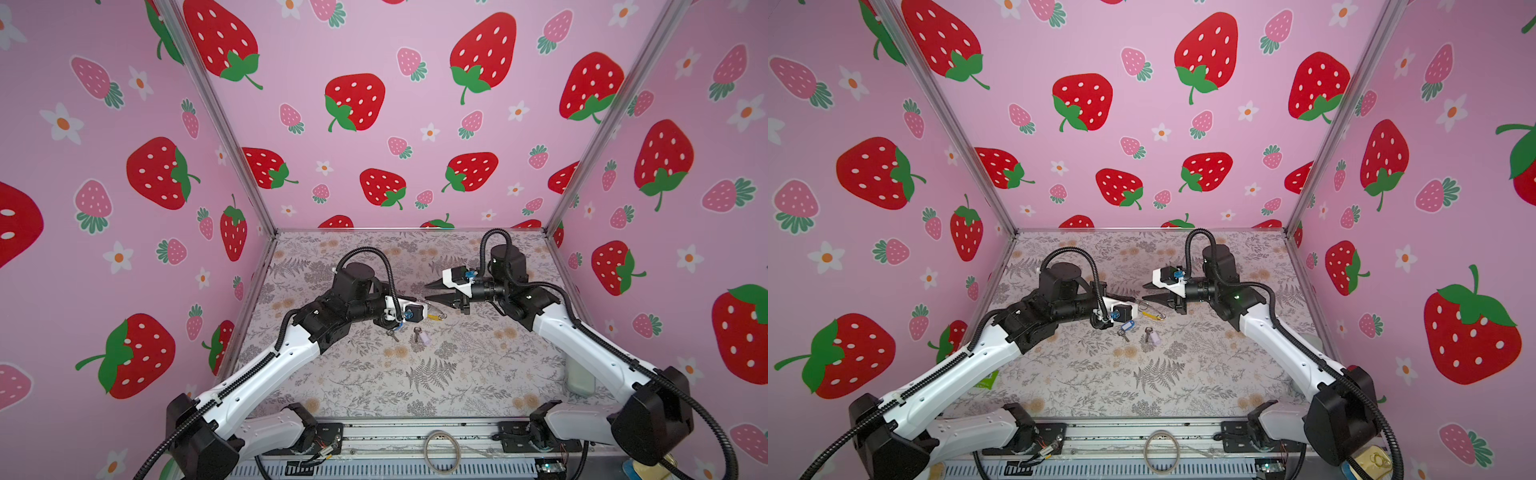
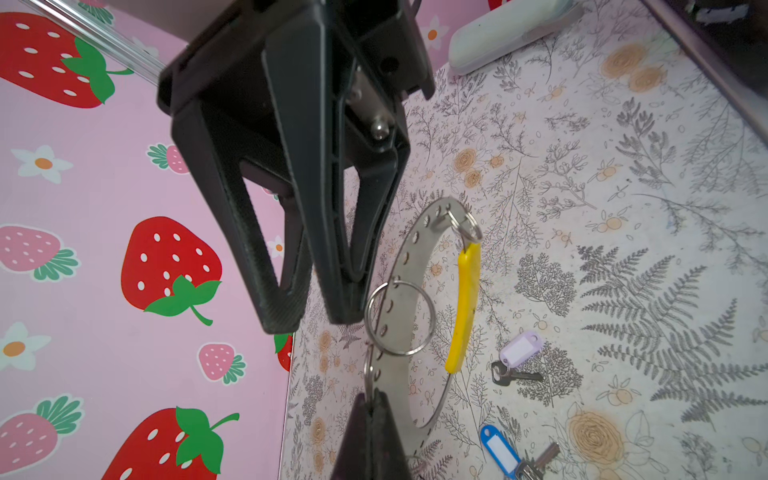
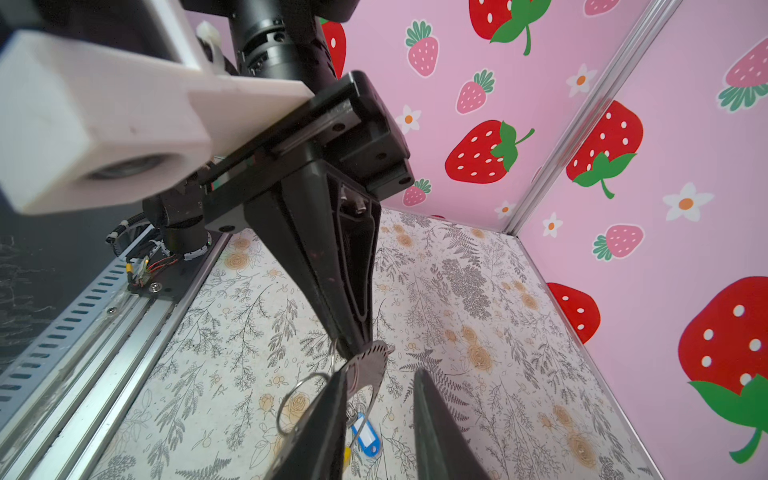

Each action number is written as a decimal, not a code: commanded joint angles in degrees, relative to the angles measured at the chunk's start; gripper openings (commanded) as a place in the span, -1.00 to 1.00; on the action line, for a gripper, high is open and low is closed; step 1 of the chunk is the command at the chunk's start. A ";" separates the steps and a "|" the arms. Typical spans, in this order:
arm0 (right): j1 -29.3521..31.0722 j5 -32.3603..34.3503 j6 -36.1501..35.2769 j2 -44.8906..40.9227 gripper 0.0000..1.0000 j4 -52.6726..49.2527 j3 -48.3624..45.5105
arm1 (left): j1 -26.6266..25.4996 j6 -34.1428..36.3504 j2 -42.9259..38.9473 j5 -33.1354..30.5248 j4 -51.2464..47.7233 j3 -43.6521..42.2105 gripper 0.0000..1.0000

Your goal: Put the keys on the keyring

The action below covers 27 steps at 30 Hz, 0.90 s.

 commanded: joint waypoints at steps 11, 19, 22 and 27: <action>2.30 -0.28 -1.53 1.75 -0.47 -3.08 1.30 | -0.59 5.93 0.32 0.19 -0.86 2.45 -1.00; 3.09 1.95 -1.91 2.20 -0.48 -2.87 1.04 | -0.87 5.16 -0.10 1.07 -0.42 2.58 -1.00; 3.11 3.00 -0.97 1.42 -0.47 -0.17 -0.60 | -0.68 2.75 -0.30 1.76 0.56 2.46 -1.00; 0.89 6.47 7.31 -2.30 -0.35 8.63 -4.69 | -0.46 0.49 -0.03 0.94 -0.94 2.14 -1.00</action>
